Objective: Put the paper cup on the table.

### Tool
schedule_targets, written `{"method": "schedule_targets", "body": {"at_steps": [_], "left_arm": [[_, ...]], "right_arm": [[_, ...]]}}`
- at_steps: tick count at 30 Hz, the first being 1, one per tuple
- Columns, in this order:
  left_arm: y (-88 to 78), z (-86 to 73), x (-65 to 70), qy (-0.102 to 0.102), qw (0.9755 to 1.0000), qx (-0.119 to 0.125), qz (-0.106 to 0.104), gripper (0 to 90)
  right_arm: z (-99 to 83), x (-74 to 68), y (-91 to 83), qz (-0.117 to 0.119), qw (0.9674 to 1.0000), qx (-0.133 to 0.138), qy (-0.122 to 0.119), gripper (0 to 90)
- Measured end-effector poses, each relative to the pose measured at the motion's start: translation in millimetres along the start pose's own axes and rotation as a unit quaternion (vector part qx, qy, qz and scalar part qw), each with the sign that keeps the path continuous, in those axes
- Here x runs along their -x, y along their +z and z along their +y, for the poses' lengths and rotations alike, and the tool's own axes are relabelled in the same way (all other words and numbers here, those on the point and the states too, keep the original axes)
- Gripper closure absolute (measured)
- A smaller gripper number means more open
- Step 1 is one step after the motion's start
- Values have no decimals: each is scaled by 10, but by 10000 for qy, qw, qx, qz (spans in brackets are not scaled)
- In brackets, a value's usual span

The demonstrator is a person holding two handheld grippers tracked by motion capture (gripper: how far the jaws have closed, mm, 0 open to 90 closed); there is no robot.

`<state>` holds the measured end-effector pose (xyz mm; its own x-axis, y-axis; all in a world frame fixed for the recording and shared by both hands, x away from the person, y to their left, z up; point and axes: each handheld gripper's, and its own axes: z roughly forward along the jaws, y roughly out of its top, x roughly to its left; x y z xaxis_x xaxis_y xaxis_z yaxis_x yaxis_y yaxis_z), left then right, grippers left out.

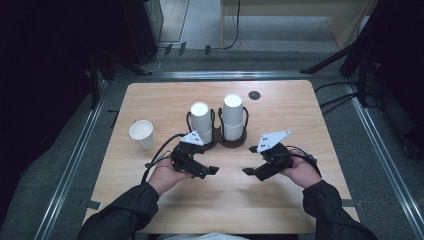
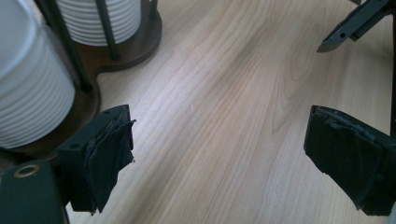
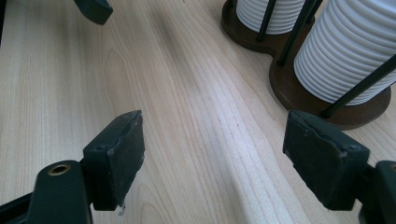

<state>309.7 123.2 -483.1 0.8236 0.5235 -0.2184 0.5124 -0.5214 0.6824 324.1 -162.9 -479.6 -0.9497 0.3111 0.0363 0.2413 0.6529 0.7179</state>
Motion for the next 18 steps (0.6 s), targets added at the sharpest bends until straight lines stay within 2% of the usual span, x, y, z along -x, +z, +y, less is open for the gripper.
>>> {"method": "schedule_targets", "body": {"at_steps": [7, 10, 18], "left_arm": [[70, -16, -1, 140, 9996, -176, 162, 83], [79, -20, -32, 72, 9996, -187, 180, 83], [67, -21, -47, 69, 9996, -184, 189, 83]], "right_arm": [[5, -11, 13, 23, 10000, -38, -38, 211], [24, -23, 2, 47, 10000, 48, -40, 211], [21, -30, 12, 42, 10000, -10, -59, 210]]}}
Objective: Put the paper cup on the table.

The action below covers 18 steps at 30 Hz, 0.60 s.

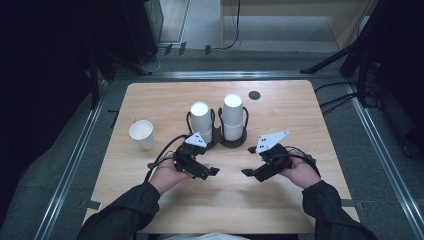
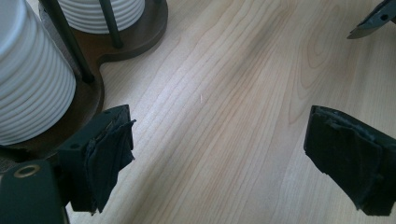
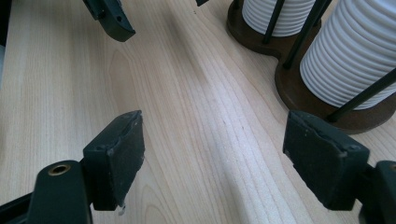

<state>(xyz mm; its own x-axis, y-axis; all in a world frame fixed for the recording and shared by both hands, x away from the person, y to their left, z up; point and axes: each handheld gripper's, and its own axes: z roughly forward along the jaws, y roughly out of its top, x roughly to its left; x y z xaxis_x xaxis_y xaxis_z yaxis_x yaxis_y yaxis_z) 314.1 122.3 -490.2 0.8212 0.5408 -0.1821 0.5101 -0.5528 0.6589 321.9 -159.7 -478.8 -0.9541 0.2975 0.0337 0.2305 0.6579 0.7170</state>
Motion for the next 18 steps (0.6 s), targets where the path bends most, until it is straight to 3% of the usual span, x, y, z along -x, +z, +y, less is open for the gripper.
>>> {"method": "schedule_targets", "body": {"at_steps": [18], "left_arm": [[-4, -8, -16, -22, 10000, -47, 34, 83]], "right_arm": [[-5, -2, 3, 15, 10000, -25, -40, 211]]}}
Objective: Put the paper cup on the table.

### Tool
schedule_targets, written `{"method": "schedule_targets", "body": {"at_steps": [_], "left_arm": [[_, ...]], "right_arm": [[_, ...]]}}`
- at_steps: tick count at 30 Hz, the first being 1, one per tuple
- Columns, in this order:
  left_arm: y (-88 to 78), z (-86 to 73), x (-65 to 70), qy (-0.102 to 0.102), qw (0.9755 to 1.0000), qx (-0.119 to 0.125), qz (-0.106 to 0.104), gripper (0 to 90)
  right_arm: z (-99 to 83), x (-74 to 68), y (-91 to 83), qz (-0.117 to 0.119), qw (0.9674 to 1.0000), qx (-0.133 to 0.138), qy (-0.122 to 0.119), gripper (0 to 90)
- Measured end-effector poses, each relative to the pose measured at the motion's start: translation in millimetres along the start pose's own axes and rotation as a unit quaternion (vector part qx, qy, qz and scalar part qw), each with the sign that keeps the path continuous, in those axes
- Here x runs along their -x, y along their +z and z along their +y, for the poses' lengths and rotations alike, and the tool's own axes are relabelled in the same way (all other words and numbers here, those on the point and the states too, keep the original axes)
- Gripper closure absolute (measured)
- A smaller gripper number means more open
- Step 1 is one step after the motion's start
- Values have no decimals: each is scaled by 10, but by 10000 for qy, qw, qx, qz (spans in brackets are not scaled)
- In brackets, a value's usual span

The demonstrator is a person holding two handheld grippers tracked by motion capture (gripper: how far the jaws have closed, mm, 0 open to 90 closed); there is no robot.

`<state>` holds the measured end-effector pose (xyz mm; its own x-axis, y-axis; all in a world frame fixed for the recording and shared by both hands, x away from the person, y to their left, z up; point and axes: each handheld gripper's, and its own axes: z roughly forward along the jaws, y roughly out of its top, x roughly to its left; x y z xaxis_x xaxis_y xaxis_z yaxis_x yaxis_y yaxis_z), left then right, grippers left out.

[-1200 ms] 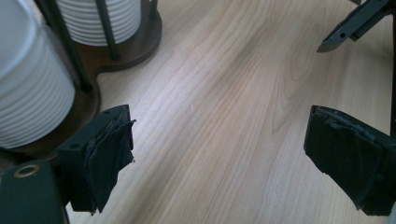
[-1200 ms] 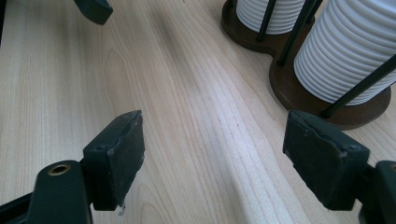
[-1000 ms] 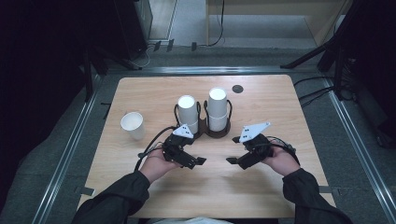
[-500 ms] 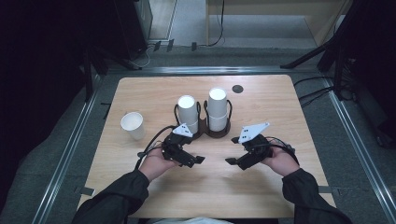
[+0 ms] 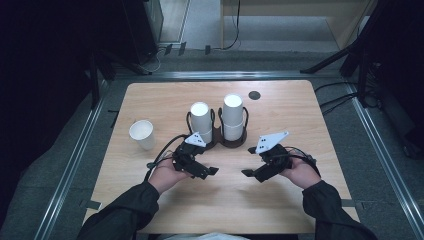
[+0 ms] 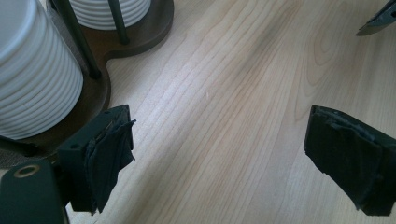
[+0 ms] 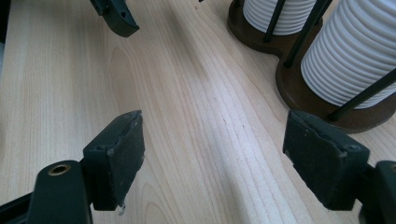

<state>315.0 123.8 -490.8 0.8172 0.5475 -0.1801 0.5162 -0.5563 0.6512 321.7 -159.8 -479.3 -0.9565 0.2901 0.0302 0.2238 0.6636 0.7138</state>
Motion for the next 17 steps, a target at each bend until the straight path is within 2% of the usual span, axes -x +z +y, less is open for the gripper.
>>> {"method": "schedule_targets", "body": {"at_steps": [14, 17], "left_arm": [[11, -7, -6, 51, 10000, -71, 41, 83], [60, -22, -15, 70, 9996, -219, 139, 83]], "right_arm": [[0, 0, 1, 3, 10000, -2, -7, 211], [-5, 7, 5, 14, 10000, -17, 13, 210]]}}
